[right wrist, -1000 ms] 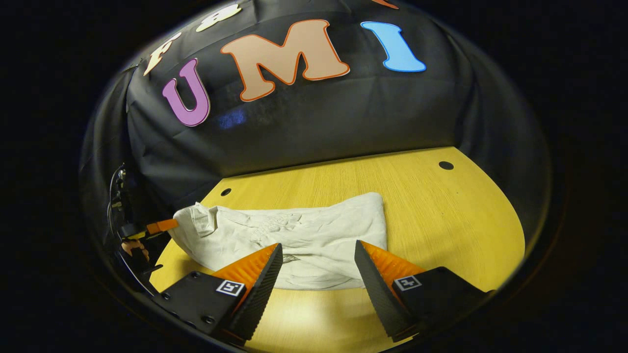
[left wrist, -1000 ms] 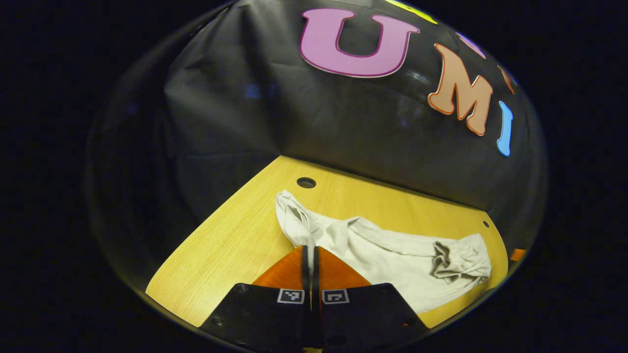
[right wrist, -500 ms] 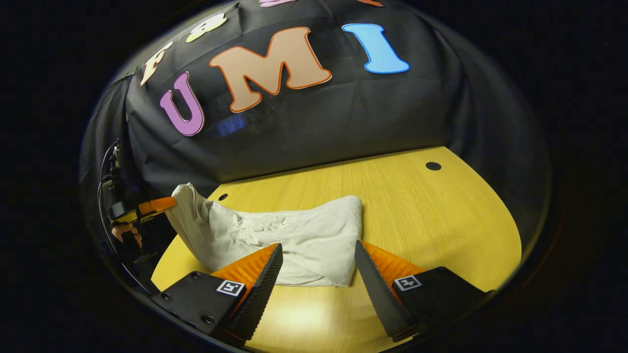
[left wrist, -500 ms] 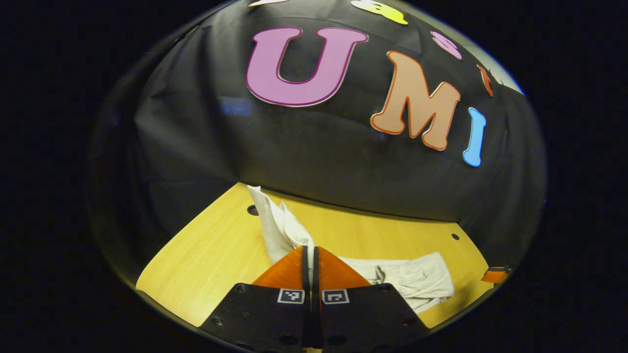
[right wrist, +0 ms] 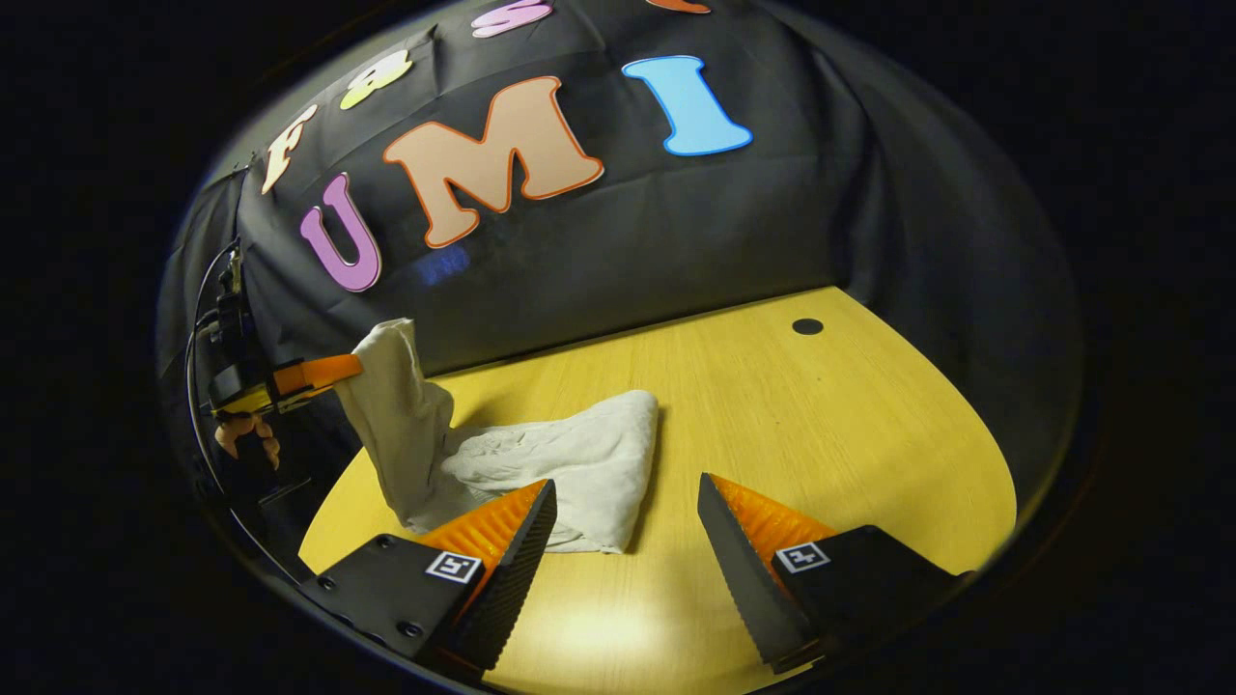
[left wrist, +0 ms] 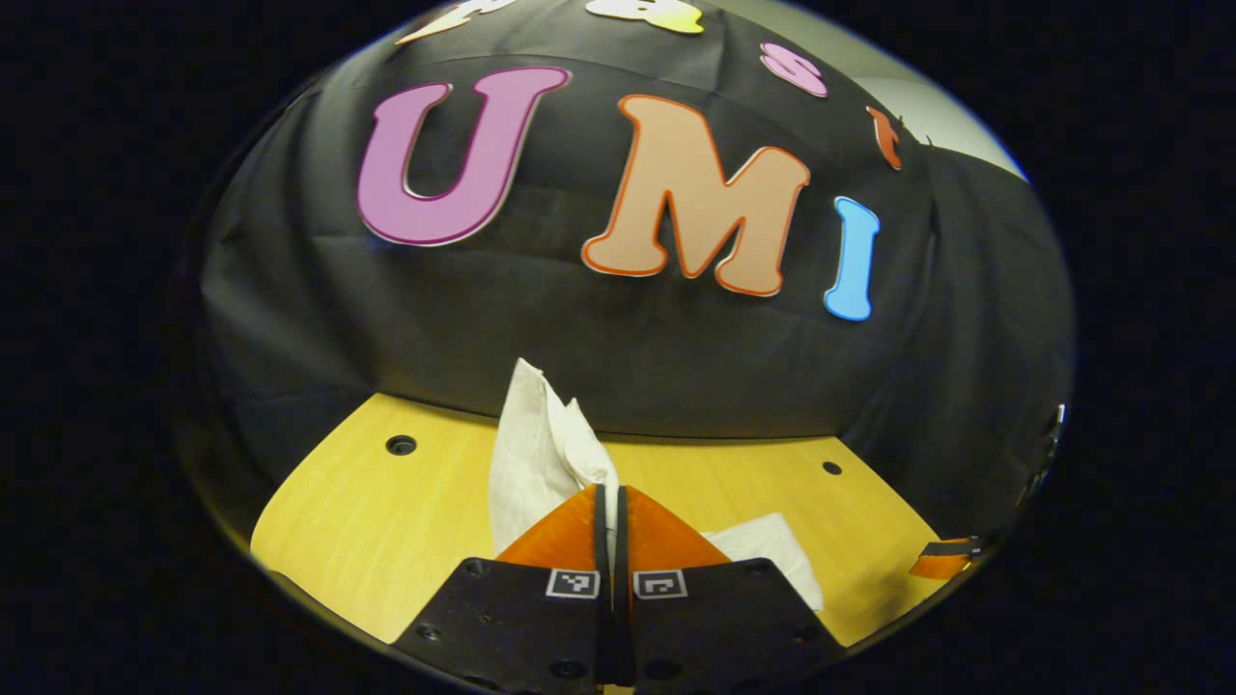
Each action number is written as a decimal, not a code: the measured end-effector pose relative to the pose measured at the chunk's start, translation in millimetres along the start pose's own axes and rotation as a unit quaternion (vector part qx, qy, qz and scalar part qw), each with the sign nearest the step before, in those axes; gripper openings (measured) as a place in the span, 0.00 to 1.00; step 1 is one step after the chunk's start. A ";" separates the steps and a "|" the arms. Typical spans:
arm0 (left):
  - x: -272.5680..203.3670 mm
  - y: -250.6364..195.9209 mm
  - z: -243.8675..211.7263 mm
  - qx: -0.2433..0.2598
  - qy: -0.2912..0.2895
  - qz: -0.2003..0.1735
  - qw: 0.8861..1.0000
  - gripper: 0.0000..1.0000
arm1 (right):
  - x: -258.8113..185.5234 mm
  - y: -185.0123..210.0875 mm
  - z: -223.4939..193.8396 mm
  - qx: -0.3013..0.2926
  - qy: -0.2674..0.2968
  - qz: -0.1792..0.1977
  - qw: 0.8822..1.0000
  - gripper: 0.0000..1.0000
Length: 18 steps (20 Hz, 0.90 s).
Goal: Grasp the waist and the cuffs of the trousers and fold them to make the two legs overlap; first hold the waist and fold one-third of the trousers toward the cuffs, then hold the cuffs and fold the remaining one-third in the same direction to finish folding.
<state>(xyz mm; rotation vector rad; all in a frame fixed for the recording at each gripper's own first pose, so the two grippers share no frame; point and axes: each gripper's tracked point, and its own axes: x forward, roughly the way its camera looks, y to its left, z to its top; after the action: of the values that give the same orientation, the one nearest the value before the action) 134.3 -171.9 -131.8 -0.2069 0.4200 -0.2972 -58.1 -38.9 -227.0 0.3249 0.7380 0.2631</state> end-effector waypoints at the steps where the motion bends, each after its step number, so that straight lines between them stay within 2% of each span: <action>1: 4.9 -12.5 -0.5 0.000 0.002 -0.009 1.000 0.00 | -3.4 -6.7 -0.3 0.004 -0.001 -0.004 1.000 0.95; 5: 27.8 -69.4 -12.9 0.004 0.018 -0.047 0.999 0.00 | -16.1 -31.8 -6.5 0.016 0.001 -0.017 1.000 0.95; 11: 47.7 -135.6 -62.6 0.032 0.064 -0.084 0.994 0.00 | -28.4 -58.6 -9.0 0.030 -0.001 -0.029 0.999 0.95; 18: 38.5 -182.3 -137.0 0.083 0.110 -0.121 0.983 0.02 | -21.6 -60.8 -10.1 0.022 0.007 -0.006 1.000 0.95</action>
<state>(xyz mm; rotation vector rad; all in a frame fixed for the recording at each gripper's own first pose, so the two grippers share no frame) 65.4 -373.7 -221.5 -0.0612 0.5877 -0.5944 -73.1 -100.2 -243.8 0.3604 0.7592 0.2376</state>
